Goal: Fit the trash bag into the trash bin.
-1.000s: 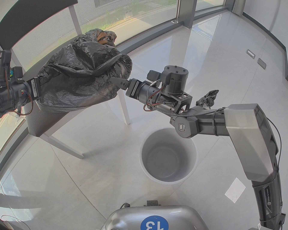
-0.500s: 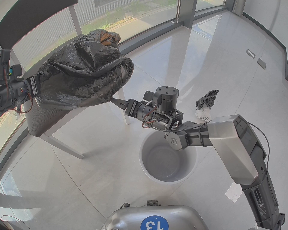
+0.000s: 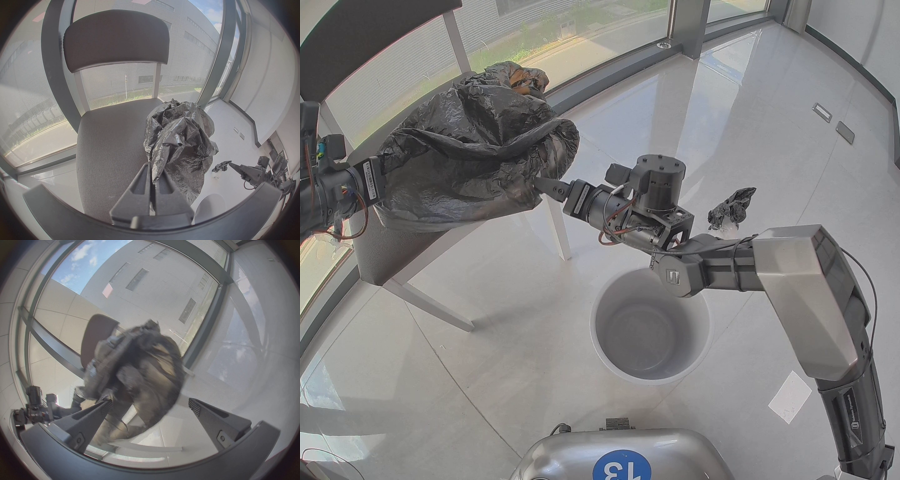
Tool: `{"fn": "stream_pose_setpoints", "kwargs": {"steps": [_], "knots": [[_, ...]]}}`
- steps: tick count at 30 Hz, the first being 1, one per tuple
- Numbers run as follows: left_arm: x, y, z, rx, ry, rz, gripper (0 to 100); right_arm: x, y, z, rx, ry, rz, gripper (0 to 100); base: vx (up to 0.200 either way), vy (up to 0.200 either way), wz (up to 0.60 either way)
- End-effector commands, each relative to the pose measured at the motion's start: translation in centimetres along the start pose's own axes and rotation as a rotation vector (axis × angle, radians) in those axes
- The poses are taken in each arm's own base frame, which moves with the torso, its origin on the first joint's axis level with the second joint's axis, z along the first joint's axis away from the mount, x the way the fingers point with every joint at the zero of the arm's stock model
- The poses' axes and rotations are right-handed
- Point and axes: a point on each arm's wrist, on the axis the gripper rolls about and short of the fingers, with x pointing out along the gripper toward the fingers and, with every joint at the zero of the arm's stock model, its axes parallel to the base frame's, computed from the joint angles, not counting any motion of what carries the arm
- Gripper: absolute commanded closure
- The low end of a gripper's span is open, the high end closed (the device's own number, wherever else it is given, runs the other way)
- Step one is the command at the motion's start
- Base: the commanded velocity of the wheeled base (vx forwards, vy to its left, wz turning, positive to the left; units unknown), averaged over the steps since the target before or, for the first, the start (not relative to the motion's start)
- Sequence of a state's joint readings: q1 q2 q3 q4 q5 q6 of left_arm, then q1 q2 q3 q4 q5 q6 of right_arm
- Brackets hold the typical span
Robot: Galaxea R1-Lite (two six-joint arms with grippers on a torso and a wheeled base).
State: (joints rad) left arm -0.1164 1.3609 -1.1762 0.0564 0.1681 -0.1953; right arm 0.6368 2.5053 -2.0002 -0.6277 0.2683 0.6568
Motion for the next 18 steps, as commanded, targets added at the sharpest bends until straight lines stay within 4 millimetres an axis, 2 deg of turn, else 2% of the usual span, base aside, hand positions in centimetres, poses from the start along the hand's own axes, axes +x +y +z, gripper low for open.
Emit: {"fn": "stream_pose_setpoints", "kwargs": {"steps": [1,6,7,8,9,10,15,18], "knots": [[-0.4,-0.4,0.0,0.003,-0.003,-0.020,100,-1.4,4.0,4.4,-0.035,-0.084,0.066,0,0.000,0.000,0.00],[-0.4,-0.7,0.2,0.004,-0.009,-0.033,100,-3.7,8.2,9.2,-0.092,-0.183,0.133,0,0.000,0.000,0.00],[-0.4,-0.7,0.2,0.004,-0.009,-0.033,100,-3.7,8.2,9.2,-0.092,-0.183,0.133,0,0.000,0.000,0.00],[-0.3,-0.9,0.2,0.005,-0.008,-0.041,100,-4.8,9.8,10.7,-0.118,-0.218,0.160,0,0.000,0.000,0.00],[-0.3,-0.9,0.2,0.005,-0.008,-0.041,100,-4.8,9.8,10.7,-0.118,-0.218,0.160,0,0.000,0.000,0.00],[-0.3,-0.9,0.2,0.004,-0.009,-0.041,100,-5.6,11.3,11.8,-0.140,-0.249,0.189,0,0.000,0.000,0.00],[0.1,-1.1,0.7,-0.005,-0.021,-0.043,100,-6.2,13.4,12.5,-0.160,-0.294,0.246,0,0.000,0.000,0.00],[0.2,-1.1,0.9,-0.007,-0.024,-0.044,100,-6.1,13.8,12.2,-0.157,-0.289,0.255,0,0.000,0.000,0.00]]}}
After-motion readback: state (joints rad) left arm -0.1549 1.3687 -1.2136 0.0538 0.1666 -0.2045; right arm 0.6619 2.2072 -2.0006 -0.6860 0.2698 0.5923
